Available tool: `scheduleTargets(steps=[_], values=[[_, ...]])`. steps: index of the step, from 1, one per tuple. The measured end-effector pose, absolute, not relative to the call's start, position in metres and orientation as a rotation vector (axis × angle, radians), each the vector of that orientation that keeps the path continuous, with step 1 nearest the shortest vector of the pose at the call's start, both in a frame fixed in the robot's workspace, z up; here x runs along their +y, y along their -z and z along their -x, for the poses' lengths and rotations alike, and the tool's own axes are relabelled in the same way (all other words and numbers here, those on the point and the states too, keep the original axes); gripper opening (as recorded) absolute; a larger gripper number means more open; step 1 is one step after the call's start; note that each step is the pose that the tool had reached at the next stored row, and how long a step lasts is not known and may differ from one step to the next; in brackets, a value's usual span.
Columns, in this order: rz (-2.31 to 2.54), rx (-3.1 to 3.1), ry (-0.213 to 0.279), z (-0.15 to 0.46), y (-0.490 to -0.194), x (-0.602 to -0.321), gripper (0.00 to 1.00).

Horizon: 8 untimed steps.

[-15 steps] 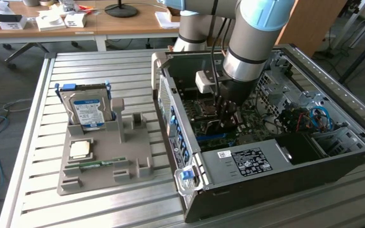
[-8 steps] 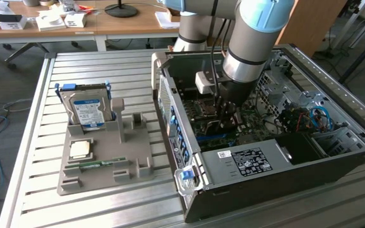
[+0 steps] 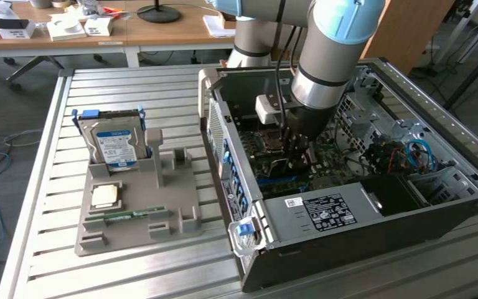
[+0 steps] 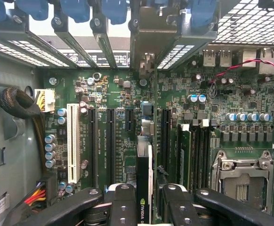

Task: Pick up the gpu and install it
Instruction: 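Insert the gpu into the slot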

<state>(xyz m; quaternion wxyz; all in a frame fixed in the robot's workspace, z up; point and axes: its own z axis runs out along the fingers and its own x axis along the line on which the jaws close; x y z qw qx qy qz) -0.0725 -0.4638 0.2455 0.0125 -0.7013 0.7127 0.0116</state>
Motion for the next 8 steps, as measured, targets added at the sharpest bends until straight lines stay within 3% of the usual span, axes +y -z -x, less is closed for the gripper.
scheduleTargets(steps=[8], values=[[2.185, 2.222, -0.036, 0.0725, -0.2455, -0.4638, 0.26]])
